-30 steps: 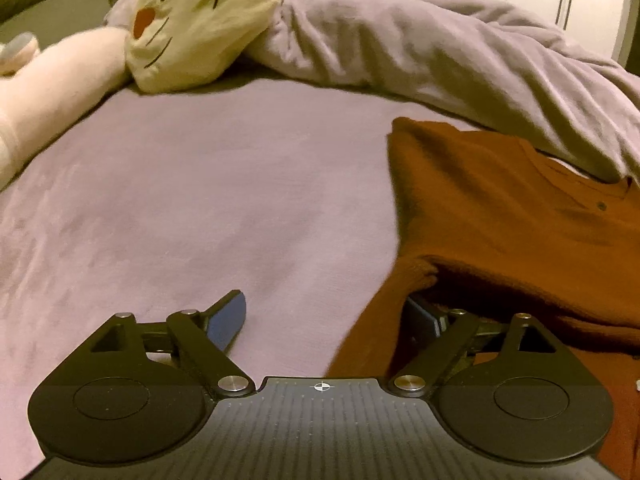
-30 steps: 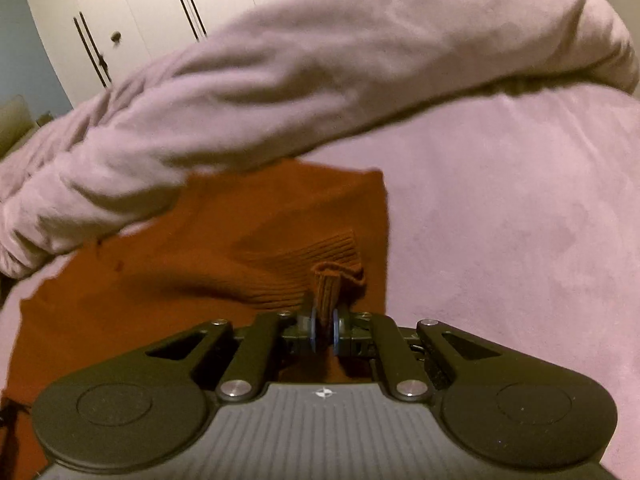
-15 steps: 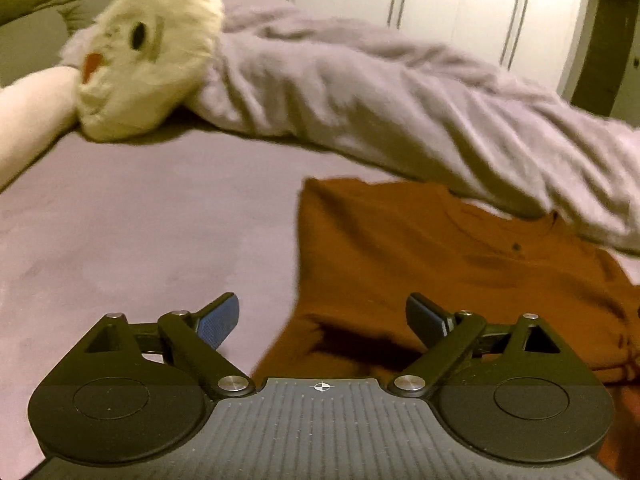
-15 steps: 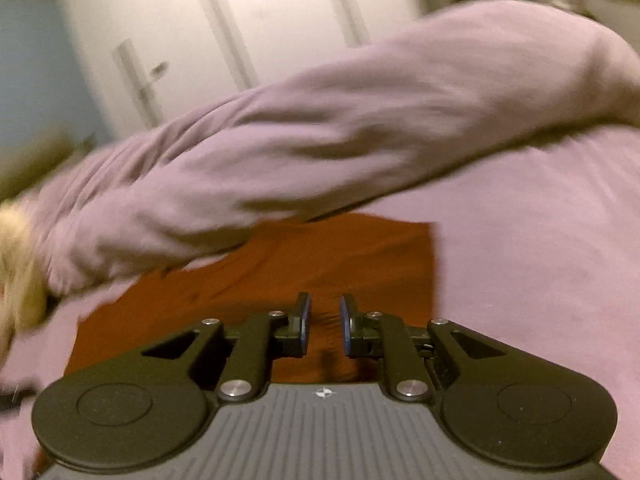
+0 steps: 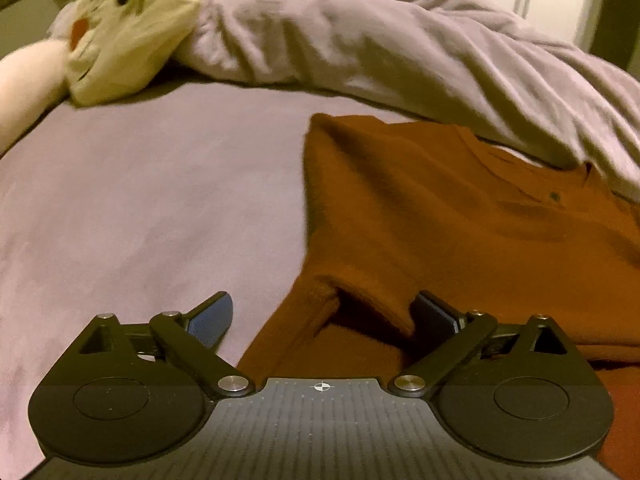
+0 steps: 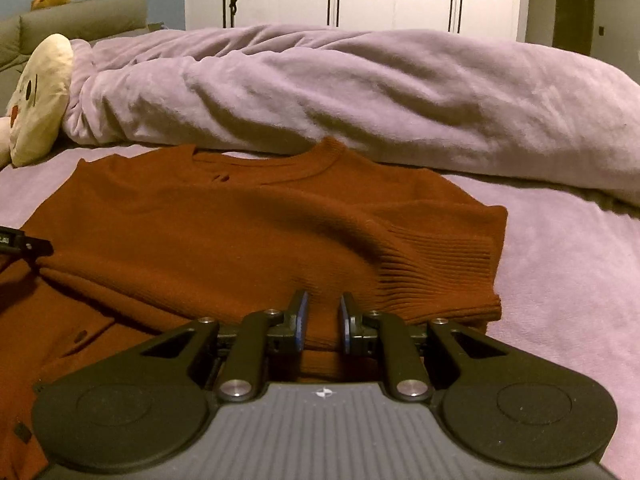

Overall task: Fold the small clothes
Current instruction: 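Bring both grippers down to the cardigan's ribbed hem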

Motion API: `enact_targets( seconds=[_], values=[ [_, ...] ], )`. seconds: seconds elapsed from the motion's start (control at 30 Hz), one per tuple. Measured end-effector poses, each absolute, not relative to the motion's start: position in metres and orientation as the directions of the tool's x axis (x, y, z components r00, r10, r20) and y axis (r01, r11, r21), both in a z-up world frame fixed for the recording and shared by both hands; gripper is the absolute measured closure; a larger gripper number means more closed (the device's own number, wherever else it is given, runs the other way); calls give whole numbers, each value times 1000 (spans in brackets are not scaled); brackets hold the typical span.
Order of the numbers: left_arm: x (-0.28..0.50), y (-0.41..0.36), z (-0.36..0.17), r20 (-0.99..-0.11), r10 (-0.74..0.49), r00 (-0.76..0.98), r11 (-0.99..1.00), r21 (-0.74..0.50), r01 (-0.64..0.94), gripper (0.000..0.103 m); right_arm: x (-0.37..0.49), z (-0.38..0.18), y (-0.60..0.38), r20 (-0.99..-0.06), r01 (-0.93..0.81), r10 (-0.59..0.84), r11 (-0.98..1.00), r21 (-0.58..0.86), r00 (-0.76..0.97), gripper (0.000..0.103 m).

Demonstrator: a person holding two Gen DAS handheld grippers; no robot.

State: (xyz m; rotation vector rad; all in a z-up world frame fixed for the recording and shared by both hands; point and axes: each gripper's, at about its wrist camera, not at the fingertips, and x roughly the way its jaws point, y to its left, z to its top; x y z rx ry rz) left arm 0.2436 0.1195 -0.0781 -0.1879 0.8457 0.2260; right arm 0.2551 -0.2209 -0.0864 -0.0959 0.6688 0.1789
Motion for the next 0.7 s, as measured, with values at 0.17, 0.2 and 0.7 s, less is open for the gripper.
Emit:
enact_targets(
  seconds=[0.17, 0.2, 0.7],
  values=[
    [199, 118, -67, -743, 164, 649, 973, 12, -231, 3, 229, -69, -233, -647, -114, 82, 993, -7, 758, 71],
    [190, 118, -68, -747, 182, 639, 971, 36, -235, 3, 221, -70, -240, -660, -89, 69, 996, 3, 748, 66],
    [113, 104, -59, -778, 204, 594, 956, 30, -290, 3, 95, -57, -294, -701, 23, 96, 987, 158, 706, 65]
  ],
)
